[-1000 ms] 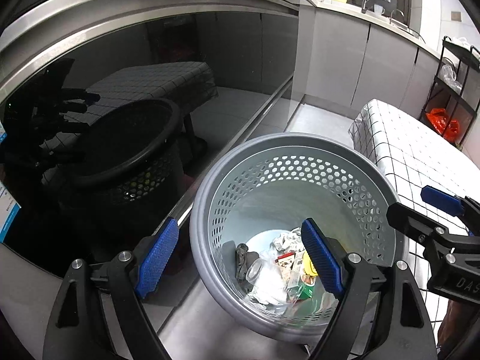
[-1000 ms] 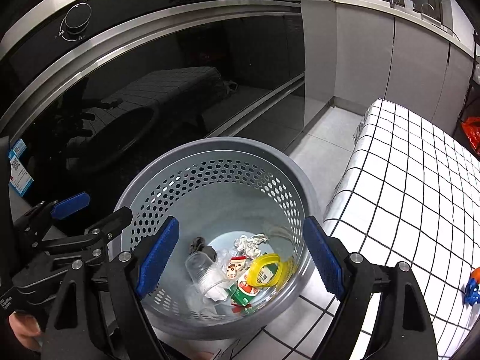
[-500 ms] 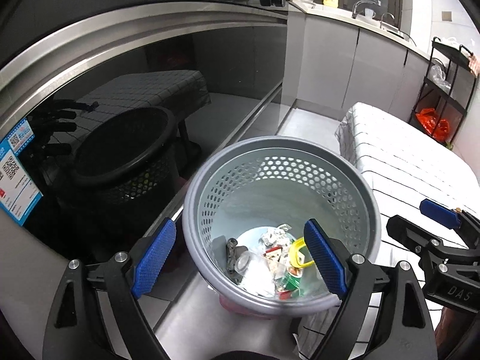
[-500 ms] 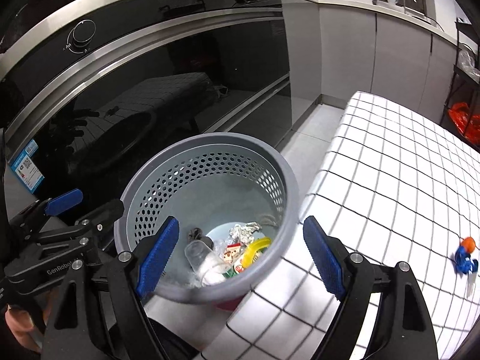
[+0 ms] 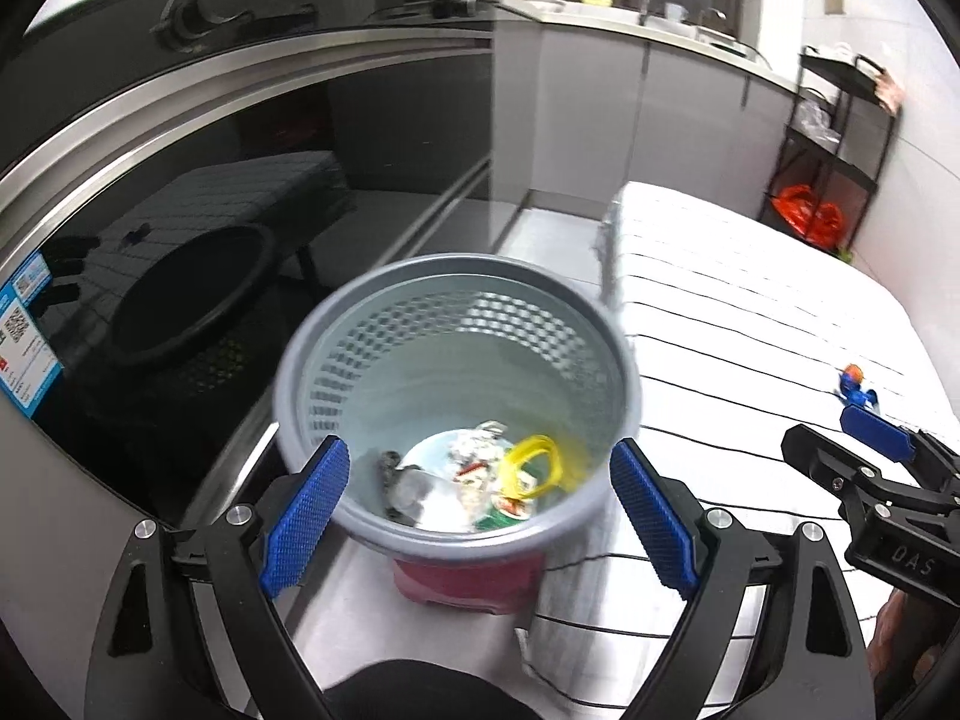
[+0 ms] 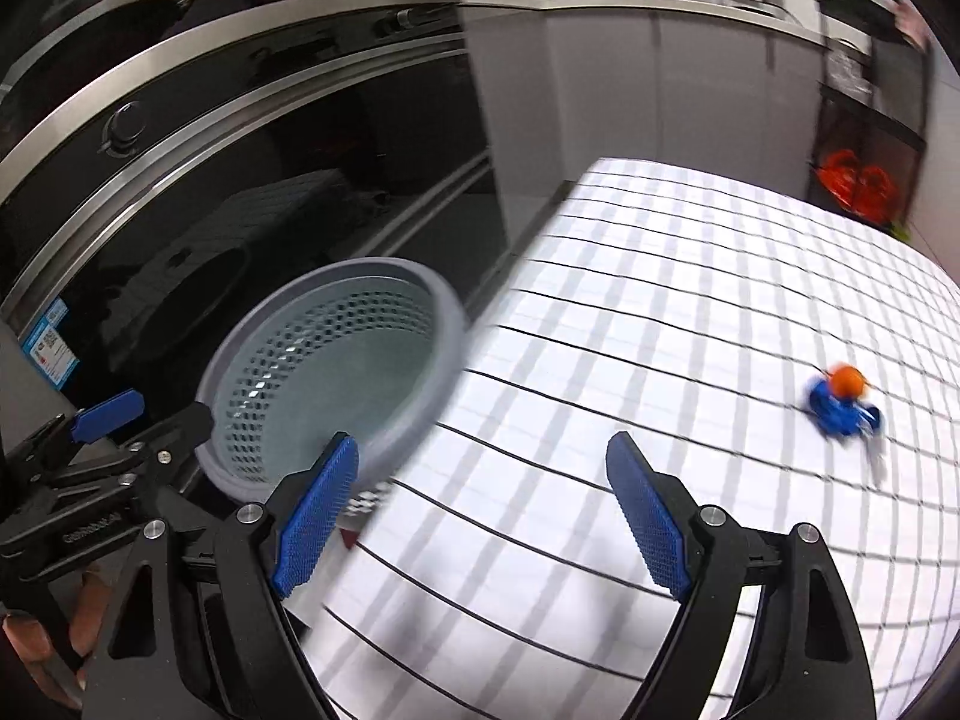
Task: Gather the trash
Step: 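Move both open tools from the basket toward the orange peel and lanyard, then grasp the blue lanyard by its white clip with the right tool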
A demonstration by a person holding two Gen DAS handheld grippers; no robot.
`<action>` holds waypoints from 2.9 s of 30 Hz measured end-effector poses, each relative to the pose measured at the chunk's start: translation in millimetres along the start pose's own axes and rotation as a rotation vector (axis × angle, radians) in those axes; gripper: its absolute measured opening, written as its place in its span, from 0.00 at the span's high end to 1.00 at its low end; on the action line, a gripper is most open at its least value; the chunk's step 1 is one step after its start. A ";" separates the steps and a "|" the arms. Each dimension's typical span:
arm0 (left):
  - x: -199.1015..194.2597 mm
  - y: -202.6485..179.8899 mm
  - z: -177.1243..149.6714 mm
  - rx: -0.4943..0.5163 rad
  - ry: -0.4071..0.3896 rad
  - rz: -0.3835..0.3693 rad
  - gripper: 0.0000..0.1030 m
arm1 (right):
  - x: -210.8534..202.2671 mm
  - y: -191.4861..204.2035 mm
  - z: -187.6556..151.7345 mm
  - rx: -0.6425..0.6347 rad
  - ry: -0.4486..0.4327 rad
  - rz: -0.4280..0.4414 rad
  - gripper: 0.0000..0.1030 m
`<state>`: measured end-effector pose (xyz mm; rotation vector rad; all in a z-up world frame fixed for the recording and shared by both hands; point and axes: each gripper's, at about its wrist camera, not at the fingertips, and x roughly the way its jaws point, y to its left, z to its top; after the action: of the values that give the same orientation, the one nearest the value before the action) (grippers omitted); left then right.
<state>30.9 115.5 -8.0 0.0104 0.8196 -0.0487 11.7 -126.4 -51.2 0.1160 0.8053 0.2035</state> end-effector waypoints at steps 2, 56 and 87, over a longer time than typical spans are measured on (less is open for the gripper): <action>-3.1 -15.2 -2.1 0.015 -0.002 -0.020 0.14 | -6.9 -18.9 -6.2 0.023 -0.003 -0.030 0.21; 57.3 -212.2 -7.2 0.220 0.101 -0.159 0.11 | 52.2 -214.0 6.7 0.124 0.103 -0.266 0.60; 98.3 -335.3 26.3 0.283 0.056 -0.321 0.10 | -46.7 -312.5 -4.0 0.437 -0.060 -0.202 0.94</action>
<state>101.1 -224.0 -58.7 0.1475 0.8584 -0.4685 19.9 -441.2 -77.4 0.4476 0.7861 -0.1696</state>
